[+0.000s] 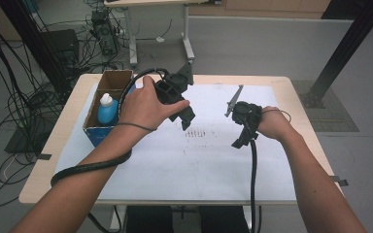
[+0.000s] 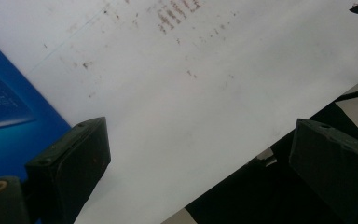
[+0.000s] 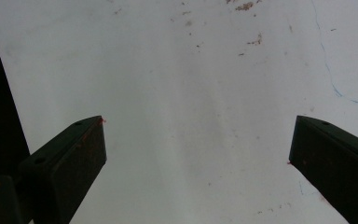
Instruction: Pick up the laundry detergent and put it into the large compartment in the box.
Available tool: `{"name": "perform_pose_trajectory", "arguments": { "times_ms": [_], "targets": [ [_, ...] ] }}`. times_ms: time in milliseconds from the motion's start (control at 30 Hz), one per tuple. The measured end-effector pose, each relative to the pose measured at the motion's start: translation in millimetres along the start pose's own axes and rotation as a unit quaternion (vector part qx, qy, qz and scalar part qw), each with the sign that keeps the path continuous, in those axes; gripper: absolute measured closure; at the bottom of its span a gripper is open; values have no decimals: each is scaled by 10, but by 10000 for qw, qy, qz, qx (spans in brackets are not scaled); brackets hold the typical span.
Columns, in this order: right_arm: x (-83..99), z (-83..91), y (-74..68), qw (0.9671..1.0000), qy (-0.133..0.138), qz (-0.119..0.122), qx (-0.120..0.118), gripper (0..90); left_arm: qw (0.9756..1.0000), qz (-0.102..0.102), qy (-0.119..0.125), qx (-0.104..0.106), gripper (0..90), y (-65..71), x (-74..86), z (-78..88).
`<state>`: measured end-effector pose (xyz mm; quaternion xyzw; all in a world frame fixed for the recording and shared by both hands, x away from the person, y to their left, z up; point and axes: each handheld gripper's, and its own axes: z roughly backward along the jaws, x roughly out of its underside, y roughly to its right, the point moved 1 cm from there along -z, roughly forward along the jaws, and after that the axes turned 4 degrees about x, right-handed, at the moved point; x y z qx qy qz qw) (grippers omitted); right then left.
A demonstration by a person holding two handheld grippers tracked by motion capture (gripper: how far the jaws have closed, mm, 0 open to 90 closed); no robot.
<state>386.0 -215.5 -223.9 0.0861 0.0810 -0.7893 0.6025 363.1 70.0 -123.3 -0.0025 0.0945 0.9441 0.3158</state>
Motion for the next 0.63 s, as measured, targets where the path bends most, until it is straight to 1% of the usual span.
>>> {"name": "perform_pose_trajectory", "arguments": {
  "times_ms": [67,233,267,400,500,633],
  "targets": [
    [-6,-4,-1,10000,-8,2,-2,41,10000,10,-3,26,55,-1,1,-23],
    [-20,-11,-1,10000,-12,16,-18,39,9999,-69,-77,49,55,20,-16,-72],
    [-21,-13,0,10000,-9,24,-21,39,10000,-47,-45,58,55,26,-9,-83],
    [-27,-21,-3,10000,-3,16,-21,39,9999,-90,-90,78,55,31,-21,-113],
    [-32,-23,-6,10000,-8,21,-21,38,9999,-58,-85,110,55,26,-15,-137],
    [-33,-32,-9,10000,-19,14,-19,39,9999,-63,-63,122,55,10,1,-143]
  ]
}}
